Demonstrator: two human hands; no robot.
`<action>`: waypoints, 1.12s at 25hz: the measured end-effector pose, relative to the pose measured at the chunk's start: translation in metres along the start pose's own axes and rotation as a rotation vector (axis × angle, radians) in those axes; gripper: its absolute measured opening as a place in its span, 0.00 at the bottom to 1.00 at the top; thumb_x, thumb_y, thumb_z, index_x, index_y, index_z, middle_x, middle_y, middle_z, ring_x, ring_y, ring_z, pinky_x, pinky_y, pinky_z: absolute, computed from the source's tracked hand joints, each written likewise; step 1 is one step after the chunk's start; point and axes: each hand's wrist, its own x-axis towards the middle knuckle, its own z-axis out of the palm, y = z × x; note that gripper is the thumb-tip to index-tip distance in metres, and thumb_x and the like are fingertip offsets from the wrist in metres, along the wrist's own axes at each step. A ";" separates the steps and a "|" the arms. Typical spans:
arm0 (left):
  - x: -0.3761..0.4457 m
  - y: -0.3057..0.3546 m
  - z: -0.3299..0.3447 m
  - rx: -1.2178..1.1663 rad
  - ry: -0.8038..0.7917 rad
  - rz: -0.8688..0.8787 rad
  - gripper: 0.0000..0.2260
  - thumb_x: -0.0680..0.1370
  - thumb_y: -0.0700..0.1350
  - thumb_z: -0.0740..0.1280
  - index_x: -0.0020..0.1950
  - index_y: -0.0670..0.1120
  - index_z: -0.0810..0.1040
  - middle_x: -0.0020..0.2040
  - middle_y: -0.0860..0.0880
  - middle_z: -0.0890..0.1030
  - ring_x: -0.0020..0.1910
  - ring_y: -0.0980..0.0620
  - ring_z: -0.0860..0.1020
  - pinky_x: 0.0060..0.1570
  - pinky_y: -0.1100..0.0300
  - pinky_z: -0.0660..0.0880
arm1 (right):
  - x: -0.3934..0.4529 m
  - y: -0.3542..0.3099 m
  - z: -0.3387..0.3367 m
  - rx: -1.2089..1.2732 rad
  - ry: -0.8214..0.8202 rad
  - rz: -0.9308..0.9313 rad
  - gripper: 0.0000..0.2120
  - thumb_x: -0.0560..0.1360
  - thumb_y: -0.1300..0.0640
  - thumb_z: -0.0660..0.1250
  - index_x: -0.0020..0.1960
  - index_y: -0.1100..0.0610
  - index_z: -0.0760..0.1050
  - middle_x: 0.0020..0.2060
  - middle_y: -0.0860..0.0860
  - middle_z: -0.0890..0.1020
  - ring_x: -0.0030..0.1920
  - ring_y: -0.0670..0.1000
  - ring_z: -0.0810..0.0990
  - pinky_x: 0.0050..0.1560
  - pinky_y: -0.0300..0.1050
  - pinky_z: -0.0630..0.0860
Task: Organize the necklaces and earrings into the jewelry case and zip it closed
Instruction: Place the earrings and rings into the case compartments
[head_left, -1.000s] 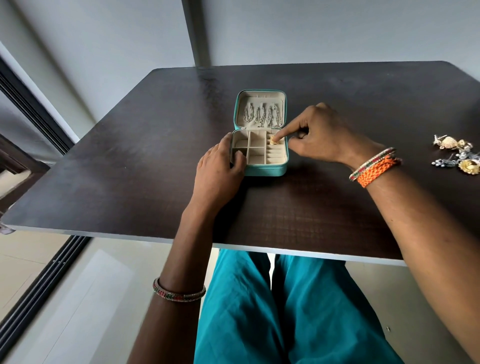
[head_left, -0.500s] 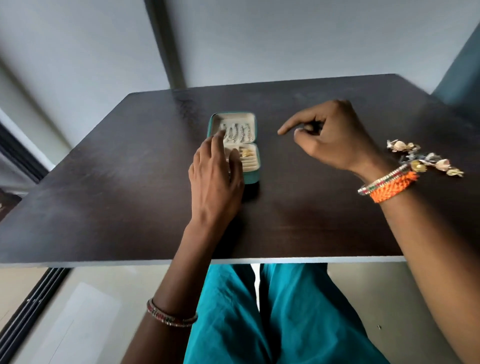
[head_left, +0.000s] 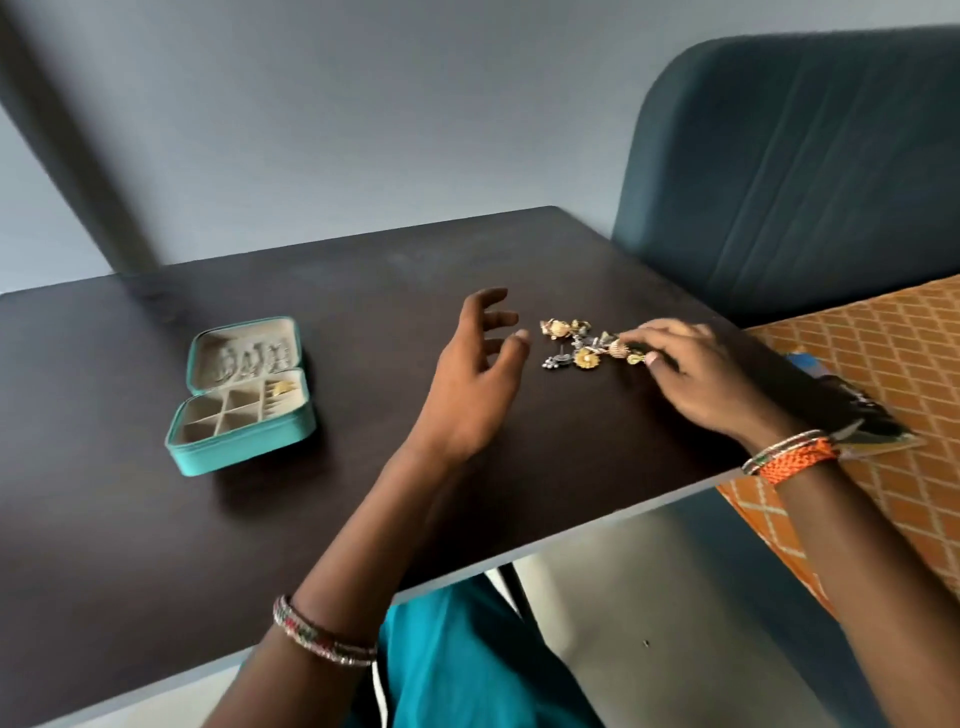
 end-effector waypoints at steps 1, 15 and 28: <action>0.011 0.001 0.008 0.025 -0.038 -0.018 0.17 0.80 0.44 0.61 0.68 0.49 0.65 0.57 0.51 0.75 0.48 0.62 0.76 0.48 0.65 0.76 | -0.002 0.000 0.002 -0.017 -0.038 0.005 0.20 0.78 0.64 0.57 0.65 0.48 0.74 0.63 0.49 0.75 0.63 0.54 0.68 0.60 0.48 0.61; 0.041 -0.039 0.038 0.371 -0.144 0.017 0.17 0.78 0.48 0.64 0.67 0.51 0.70 0.65 0.51 0.74 0.69 0.49 0.67 0.67 0.53 0.63 | 0.021 -0.004 0.000 0.119 0.042 -0.037 0.17 0.76 0.70 0.58 0.60 0.61 0.78 0.52 0.53 0.80 0.53 0.48 0.78 0.48 0.23 0.64; 0.067 -0.058 0.028 0.654 -0.293 0.139 0.28 0.69 0.65 0.61 0.67 0.57 0.69 0.68 0.52 0.71 0.68 0.50 0.68 0.69 0.50 0.63 | 0.042 -0.007 -0.005 0.204 0.043 0.012 0.10 0.76 0.65 0.63 0.50 0.56 0.82 0.38 0.43 0.79 0.37 0.39 0.75 0.35 0.22 0.66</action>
